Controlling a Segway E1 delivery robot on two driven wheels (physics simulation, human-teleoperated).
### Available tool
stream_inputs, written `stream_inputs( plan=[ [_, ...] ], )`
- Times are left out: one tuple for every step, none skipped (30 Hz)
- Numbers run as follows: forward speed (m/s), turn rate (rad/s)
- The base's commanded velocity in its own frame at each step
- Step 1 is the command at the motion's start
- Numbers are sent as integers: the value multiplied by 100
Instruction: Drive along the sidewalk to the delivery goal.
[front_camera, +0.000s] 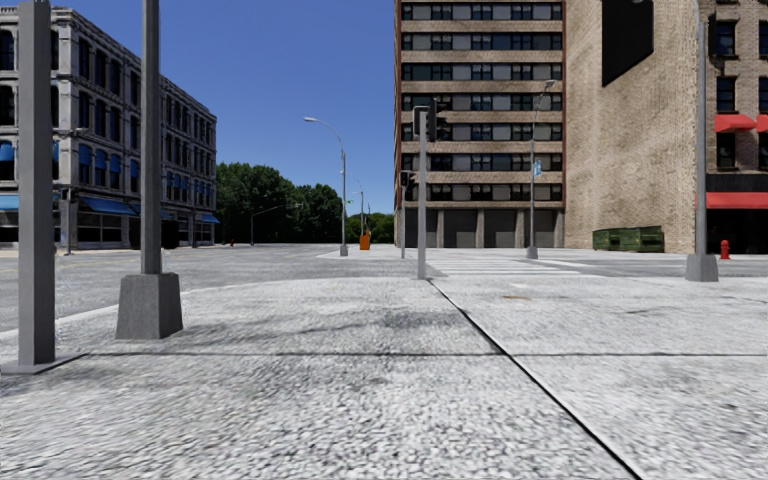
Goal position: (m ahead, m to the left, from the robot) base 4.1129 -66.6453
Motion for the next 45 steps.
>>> stream_inputs(
  plan=[
    [200,0],
    [200,0],
    [200,-7],
    [200,-7],
    [200,-12],
    [200,-17],
    [200,-28],
    [200,-28],
    [200,-35],
    [200,-40],
    [200,-40],
    [200,-42],
    [200,-44],
    [200,-46],
    [200,-46],
    [200,-54],
    [200,-64],
    [200,-73],
    [200,-73],
    [200,-76],
    [200,-77],
    [200,-77],
    [200,-77],
    [200,-78],
    [200,-78],
    [200,-78],
    [200,-78],
    [200,-78],
    [200,-78],
    [200,-78],
    [200,-78],
    [200,-79],
    [200,-79],
    [200,-79],
    [200,-79],
    [200,-79],
    [200,-79],
    [200,-79],
    [200,-79],
    [200,-79],
    [200,-79],
    [200,-79],
    [200,-79],
    [200,-79],
    [200,-79]
  ],
)
